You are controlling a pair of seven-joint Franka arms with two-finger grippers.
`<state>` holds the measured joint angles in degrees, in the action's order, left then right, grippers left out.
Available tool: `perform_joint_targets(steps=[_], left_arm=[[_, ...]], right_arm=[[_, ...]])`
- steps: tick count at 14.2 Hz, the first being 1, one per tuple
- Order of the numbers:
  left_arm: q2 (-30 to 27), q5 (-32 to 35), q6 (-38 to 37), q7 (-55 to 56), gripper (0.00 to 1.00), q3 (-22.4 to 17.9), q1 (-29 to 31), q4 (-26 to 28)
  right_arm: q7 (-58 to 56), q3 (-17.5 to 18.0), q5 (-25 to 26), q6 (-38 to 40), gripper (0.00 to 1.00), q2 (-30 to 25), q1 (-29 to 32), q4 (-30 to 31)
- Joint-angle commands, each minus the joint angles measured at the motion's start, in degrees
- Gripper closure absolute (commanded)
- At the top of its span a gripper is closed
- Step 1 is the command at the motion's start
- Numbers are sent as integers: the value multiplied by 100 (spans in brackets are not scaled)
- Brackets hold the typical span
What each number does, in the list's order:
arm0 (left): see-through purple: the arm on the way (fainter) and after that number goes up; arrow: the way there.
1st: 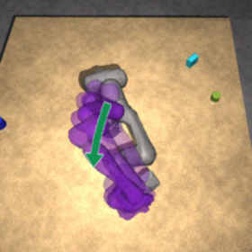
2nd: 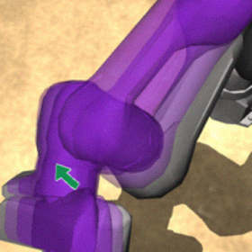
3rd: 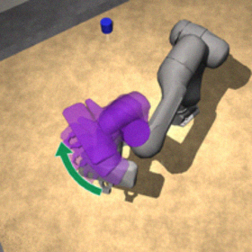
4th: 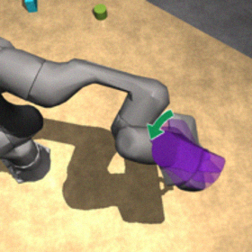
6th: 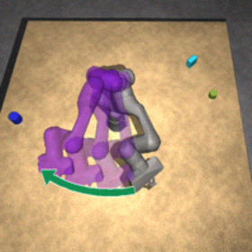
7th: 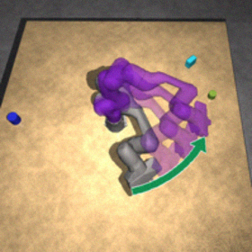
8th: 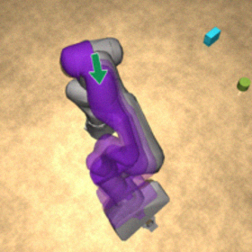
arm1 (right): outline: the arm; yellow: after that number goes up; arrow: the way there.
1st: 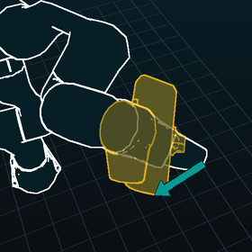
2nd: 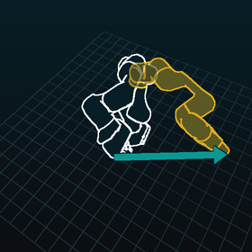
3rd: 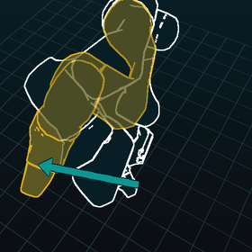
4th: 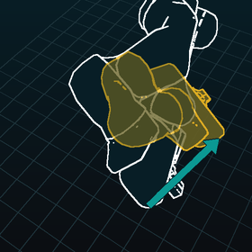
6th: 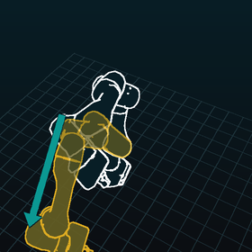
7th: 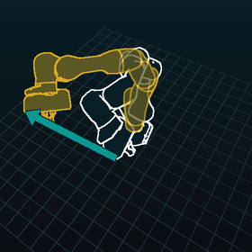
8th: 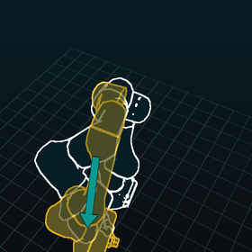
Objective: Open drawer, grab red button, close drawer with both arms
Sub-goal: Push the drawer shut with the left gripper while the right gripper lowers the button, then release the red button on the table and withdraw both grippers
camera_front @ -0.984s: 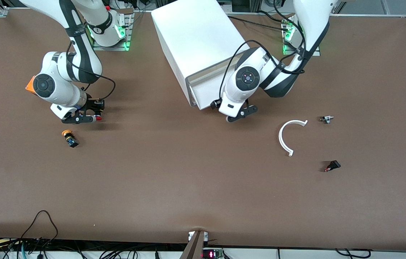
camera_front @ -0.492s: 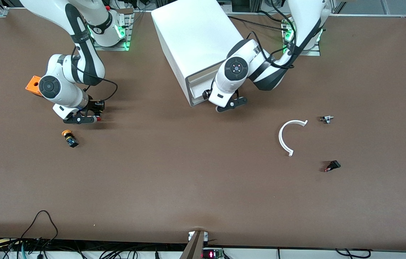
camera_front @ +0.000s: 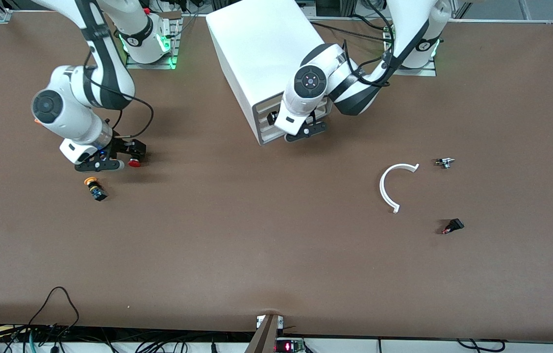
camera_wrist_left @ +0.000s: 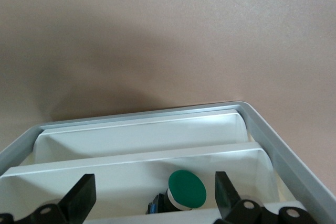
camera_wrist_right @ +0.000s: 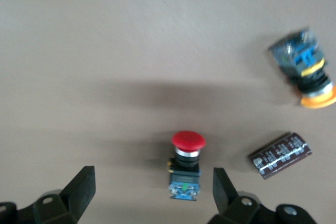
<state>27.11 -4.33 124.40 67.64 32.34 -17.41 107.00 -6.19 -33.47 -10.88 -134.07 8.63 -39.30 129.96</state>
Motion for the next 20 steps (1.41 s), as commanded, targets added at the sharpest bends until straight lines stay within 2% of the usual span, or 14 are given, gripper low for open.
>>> perform_joint_targets(steps=[1,4,8,12,15,16,17,20], left_arm=[[-171,73,6,240,0,124,-17,155],[-162,134,-12,144,0,89,149,85],[-127,161,-12,-645,0,80,860,-258],[-179,161,-91,-1936,0,27,1721,-267],[-758,152,-644,-3148,0,-700,1767,-224],[-943,143,-793,-3509,0,-1024,1749,-232],[-1153,82,-1012,-3991,0,-1393,1706,-232],[-1637,56,-1619,-4995,0,-2115,1714,-232]], right_arm=[[-224,16,-55,1272,1,-195,10,-1064],[-611,-19,-20,2426,1,-178,19,-2331],[-1146,-141,77,3394,1,-195,37,-3475],[-1542,-264,200,3834,1,-186,63,-4004],[-1762,-169,192,3870,0,-186,360,-4066],[-1902,154,191,3923,0,-195,719,-4083],[-1938,662,183,3958,1,-230,1236,-4084],[-1956,1911,183,4020,0,-309,2556,-4084]])
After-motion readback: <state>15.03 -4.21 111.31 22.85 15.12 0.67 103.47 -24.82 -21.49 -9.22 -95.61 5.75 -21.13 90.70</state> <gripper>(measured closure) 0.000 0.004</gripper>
